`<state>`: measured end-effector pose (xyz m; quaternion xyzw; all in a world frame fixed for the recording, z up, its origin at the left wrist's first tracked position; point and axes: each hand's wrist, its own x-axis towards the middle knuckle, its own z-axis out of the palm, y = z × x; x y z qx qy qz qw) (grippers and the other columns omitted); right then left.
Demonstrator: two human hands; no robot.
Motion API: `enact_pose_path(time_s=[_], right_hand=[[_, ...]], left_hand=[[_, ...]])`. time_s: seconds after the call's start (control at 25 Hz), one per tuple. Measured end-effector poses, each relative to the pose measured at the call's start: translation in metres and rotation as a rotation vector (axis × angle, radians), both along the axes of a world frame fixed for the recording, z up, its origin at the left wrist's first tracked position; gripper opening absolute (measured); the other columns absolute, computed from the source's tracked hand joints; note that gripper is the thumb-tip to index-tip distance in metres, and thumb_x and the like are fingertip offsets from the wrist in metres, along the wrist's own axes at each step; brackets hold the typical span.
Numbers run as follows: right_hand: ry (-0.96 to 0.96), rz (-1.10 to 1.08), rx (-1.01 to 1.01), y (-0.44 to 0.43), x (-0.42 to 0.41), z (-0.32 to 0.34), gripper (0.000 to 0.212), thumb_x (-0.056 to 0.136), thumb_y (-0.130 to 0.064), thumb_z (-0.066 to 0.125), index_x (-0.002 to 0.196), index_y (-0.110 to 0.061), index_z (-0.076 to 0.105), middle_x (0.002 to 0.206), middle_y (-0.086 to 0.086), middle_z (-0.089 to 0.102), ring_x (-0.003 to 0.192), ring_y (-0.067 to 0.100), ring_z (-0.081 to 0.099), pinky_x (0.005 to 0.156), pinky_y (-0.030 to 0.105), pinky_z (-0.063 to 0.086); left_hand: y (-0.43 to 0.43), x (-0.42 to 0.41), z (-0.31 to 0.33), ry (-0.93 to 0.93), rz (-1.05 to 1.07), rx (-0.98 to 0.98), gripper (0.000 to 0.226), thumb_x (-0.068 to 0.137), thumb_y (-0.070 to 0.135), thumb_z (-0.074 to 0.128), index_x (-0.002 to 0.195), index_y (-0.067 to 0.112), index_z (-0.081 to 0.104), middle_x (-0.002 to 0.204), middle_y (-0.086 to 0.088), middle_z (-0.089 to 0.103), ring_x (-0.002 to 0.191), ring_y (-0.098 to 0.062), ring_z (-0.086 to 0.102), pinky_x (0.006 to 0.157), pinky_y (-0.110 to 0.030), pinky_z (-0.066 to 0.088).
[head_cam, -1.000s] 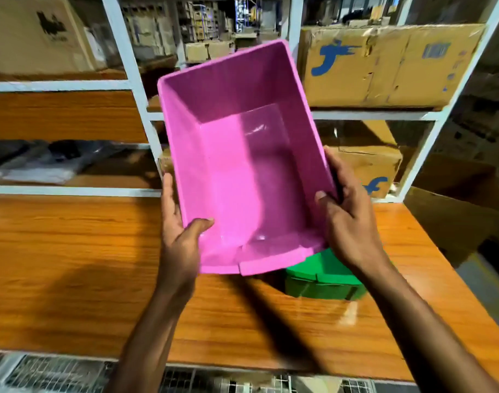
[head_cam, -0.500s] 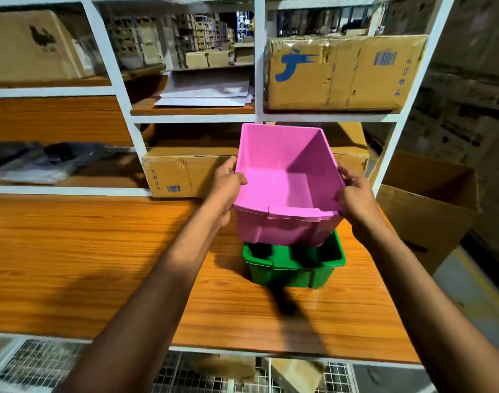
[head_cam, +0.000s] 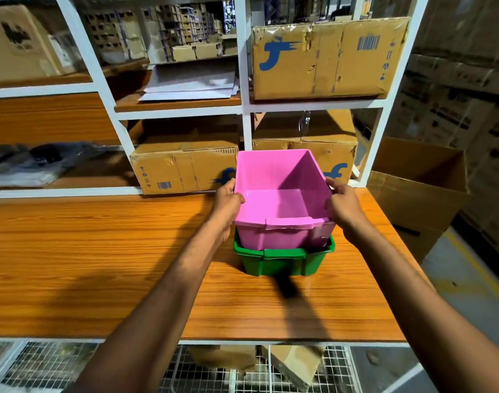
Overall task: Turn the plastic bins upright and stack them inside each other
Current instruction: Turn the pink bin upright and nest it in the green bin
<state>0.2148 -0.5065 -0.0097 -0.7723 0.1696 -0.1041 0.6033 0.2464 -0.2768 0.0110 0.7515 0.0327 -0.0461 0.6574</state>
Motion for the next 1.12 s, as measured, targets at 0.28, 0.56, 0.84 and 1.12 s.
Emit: enact_pose_path(time_s=[0.28, 0.56, 0.84, 1.12], right_hand=[[0.095, -0.008, -0.205, -0.011, 0.011, -0.039, 0.073, 0.067, -0.013, 0.037, 0.132, -0.033, 0.064, 0.111, -0.003, 0.077, 0.101, 0.028, 0.073, 0.084, 0.056, 0.062], [0.118, 0.046, -0.412, 0.013, -0.021, -0.032, 0.076, 0.084, -0.009, 0.043, 0.156, -0.031, 0.040, 0.121, 0.011, 0.071, 0.101, 0.040, 0.069, 0.078, 0.048, 0.060], [0.101, 0.066, -0.450, 0.018, -0.022, -0.035, 0.078, 0.078, -0.036, 0.041, 0.155, -0.028, 0.039, 0.123, 0.009, 0.069, 0.098, 0.037, 0.068, 0.079, 0.048, 0.060], [0.167, 0.035, -0.633, 0.019, -0.010, -0.040, 0.079, 0.084, -0.013, 0.057, 0.160, -0.019, 0.034, 0.170, 0.008, 0.028, 0.156, 0.030, 0.028, 0.123, 0.053, 0.033]], left_hand=[[0.002, 0.020, -0.037, 0.002, -0.048, 0.160, 0.061, 0.099, -0.007, 0.037, 0.157, 0.011, 0.033, 0.166, 0.001, 0.027, 0.117, -0.009, 0.058, 0.060, -0.011, 0.050], [0.008, 0.015, -0.064, -0.016, -0.181, 0.365, 0.063, 0.101, -0.005, 0.033, 0.160, 0.017, 0.026, 0.170, 0.010, 0.003, 0.143, -0.005, 0.036, 0.078, -0.009, 0.048], [0.005, 0.015, -0.080, -0.027, -0.156, 0.328, 0.055, 0.105, 0.001, 0.035, 0.158, 0.014, 0.032, 0.170, 0.011, 0.005, 0.067, 0.027, 0.054, 0.059, -0.011, 0.047], [0.011, 0.008, -0.076, -0.056, -0.060, 0.215, 0.056, 0.106, 0.010, 0.044, 0.159, 0.024, 0.031, 0.166, 0.008, 0.027, 0.119, -0.001, 0.050, 0.096, -0.034, 0.055]])
